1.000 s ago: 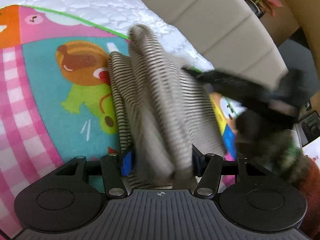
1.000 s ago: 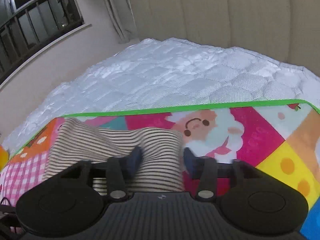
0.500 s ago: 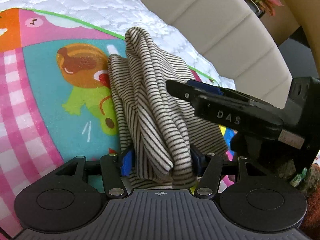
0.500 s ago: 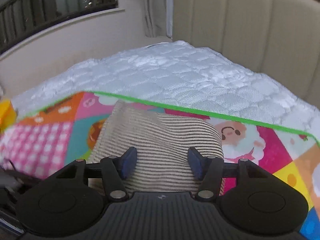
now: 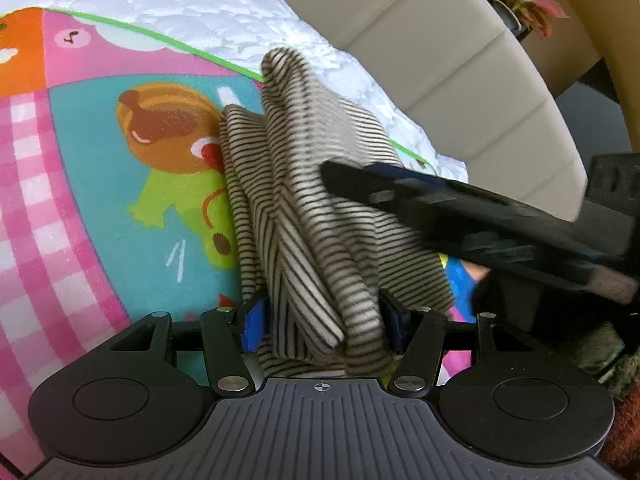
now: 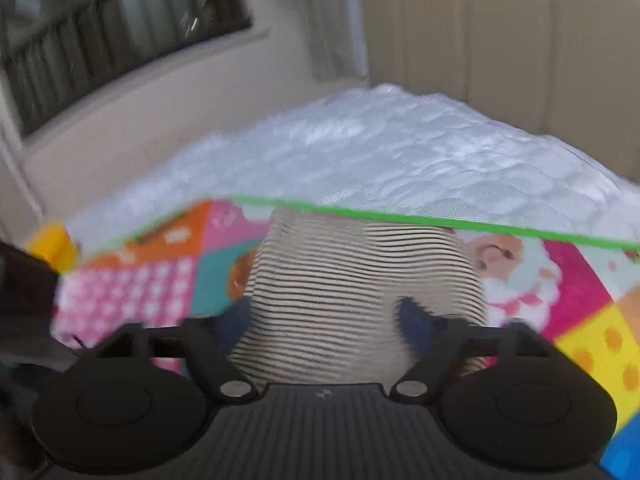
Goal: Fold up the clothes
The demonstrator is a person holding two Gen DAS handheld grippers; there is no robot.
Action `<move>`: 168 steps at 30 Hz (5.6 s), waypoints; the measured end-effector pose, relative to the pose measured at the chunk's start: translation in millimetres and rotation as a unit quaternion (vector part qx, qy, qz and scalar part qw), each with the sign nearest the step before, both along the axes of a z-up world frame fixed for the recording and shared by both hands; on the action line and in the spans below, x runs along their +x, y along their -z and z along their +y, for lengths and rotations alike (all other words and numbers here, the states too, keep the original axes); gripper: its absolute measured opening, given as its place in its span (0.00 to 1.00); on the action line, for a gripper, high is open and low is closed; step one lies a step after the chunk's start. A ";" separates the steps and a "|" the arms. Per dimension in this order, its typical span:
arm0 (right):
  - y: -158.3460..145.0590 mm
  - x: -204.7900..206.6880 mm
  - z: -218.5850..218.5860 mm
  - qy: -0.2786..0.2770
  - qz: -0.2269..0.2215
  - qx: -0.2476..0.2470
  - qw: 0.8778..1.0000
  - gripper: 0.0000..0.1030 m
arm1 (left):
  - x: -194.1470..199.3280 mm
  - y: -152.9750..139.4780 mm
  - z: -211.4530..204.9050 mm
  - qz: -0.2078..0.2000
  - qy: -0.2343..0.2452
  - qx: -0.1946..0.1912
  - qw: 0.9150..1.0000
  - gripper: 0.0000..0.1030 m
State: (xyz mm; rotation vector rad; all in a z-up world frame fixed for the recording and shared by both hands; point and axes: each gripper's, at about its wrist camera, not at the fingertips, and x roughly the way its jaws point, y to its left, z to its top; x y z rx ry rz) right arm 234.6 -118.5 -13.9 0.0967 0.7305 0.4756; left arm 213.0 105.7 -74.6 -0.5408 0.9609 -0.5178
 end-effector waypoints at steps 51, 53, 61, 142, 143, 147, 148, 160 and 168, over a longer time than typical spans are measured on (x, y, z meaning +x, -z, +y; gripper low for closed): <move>45.1 -111.4 -58.9 0.113 -0.027 -0.051 0.992 0.88 | -91.6 -30.9 -8.5 -0.020 -0.096 0.093 0.991 0.69; 45.6 -111.1 -59.8 0.113 -0.026 -0.049 0.992 0.90 | -92.6 -35.4 -2.6 -0.032 -0.116 0.093 0.988 0.69; 46.3 -109.8 -61.7 0.118 -0.022 -0.045 0.992 0.95 | -81.1 -27.8 16.7 -0.007 -0.193 0.130 0.972 0.58; -13.5 -224.9 -49.5 0.051 -0.052 -0.049 0.996 1.00 | -238.2 -90.1 -59.7 -0.133 -0.164 0.267 0.940 1.00; -13.4 -224.9 -49.5 0.051 -0.051 -0.049 0.996 1.00 | -238.5 -90.4 -59.9 -0.134 -0.164 0.268 0.940 1.00; -12.7 -223.8 -50.5 0.053 -0.049 -0.046 0.996 1.00 | -239.4 -90.8 -63.0 -0.140 -0.159 0.276 0.938 1.00; -12.8 -223.7 -50.9 0.053 -0.049 -0.045 0.996 1.00 | -239.8 -90.9 -63.9 -0.141 -0.158 0.278 0.937 1.00; -13.0 -222.4 -53.2 0.054 -0.047 -0.040 0.997 1.00 | -239.0 -90.5 -65.1 -0.144 -0.156 0.286 0.935 1.00; -14.9 -222.8 -56.3 0.062 -0.053 -0.034 0.996 1.00 | -239.2 -90.6 -64.7 -0.144 -0.155 0.285 0.935 1.00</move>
